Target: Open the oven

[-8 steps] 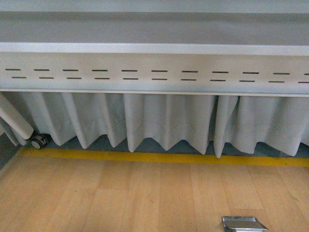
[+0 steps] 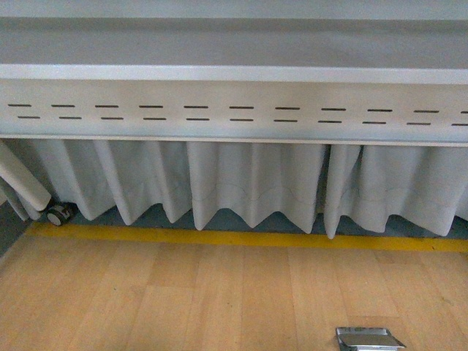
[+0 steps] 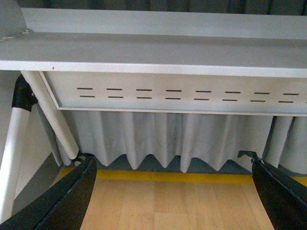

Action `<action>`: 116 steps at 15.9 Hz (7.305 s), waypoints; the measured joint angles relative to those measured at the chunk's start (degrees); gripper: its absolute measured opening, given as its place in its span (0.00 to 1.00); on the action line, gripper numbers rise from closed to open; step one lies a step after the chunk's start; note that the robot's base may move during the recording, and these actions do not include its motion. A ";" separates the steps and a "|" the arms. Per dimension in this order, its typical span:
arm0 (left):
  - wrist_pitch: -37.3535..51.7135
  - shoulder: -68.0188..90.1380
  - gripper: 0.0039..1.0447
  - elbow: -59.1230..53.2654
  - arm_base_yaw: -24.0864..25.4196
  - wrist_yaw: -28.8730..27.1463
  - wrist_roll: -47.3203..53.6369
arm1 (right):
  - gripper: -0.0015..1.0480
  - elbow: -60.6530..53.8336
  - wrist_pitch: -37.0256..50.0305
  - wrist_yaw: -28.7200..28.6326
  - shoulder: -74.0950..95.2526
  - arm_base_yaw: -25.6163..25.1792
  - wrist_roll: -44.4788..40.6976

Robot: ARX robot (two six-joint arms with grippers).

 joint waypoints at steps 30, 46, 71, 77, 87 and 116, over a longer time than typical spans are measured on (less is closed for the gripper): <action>0.04 0.00 0.94 -0.02 0.00 -0.07 0.00 | 0.94 0.00 0.00 -0.09 0.00 0.00 0.02; 0.07 0.00 0.94 0.00 0.00 0.07 0.22 | 0.94 0.00 -0.04 0.00 0.00 0.00 0.02; 0.04 0.00 0.94 0.00 0.00 0.00 0.20 | 0.94 0.00 0.00 0.00 0.00 0.00 0.00; 0.07 0.00 0.94 0.00 0.00 0.00 0.20 | 0.94 0.00 0.09 0.00 0.00 0.00 0.00; 0.02 0.00 0.94 0.00 0.00 0.00 0.17 | 0.94 0.00 0.04 0.00 -0.02 0.00 0.00; 22.73 113.02 0.94 46.36 -41.24 -8.00 -79.52 | 0.94 0.00 0.02 -0.02 0.00 0.00 0.02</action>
